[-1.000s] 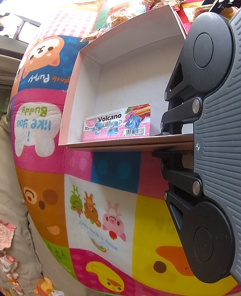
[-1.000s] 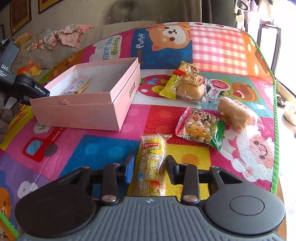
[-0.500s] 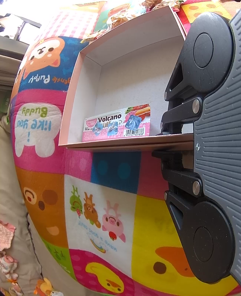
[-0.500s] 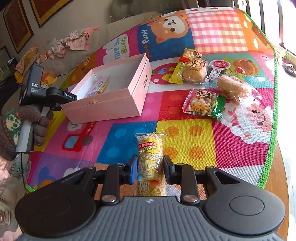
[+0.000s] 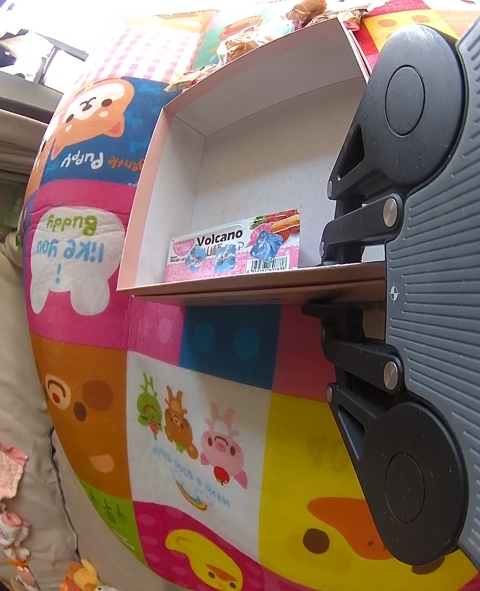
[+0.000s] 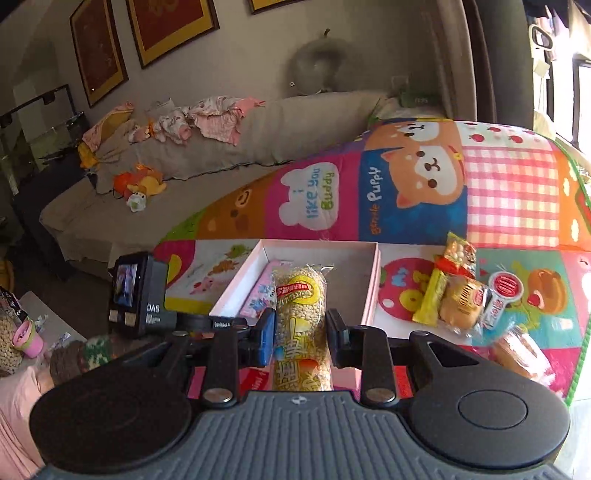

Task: Organize objects
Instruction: 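Lower the rice-cracker bag into the box beside the biscuit pack, release, then grasp the white-and-yellow peanut candy bag with the right gripper, then carry the peanut bag into the box and open the right gripper, then grasp the red round lollipop-shaped snack with the right gripper, then carry the lollipop into the pink box and open the right gripper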

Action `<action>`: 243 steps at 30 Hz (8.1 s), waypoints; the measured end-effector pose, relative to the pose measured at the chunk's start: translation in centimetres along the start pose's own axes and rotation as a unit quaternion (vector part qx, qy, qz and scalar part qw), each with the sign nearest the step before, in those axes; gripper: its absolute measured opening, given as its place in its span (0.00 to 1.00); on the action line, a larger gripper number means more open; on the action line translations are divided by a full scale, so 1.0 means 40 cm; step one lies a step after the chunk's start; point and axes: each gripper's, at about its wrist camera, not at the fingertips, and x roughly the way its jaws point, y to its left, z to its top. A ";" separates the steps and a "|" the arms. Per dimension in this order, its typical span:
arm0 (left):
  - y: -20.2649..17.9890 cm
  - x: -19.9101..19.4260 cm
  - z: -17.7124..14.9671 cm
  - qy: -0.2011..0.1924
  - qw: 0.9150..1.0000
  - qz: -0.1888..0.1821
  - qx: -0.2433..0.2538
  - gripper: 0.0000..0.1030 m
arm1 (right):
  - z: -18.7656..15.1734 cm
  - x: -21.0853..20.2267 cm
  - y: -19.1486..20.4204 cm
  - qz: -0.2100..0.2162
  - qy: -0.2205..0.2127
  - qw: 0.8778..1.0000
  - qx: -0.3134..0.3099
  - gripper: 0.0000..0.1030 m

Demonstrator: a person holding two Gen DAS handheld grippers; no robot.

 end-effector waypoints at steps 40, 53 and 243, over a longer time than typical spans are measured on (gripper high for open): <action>-0.005 0.000 -0.002 -0.003 1.000 0.010 -0.006 0.13 | -0.156 -0.016 -0.400 -0.218 -0.025 0.973 0.072 0.60; -0.003 0.000 0.000 0.000 1.000 0.009 -0.007 0.13 | 0.100 0.360 -0.564 -0.143 0.030 0.973 0.180 0.85; 0.000 0.000 -0.005 -0.008 1.000 0.004 -0.007 0.13 | -0.035 0.275 -0.380 -0.135 0.048 0.979 0.147 0.71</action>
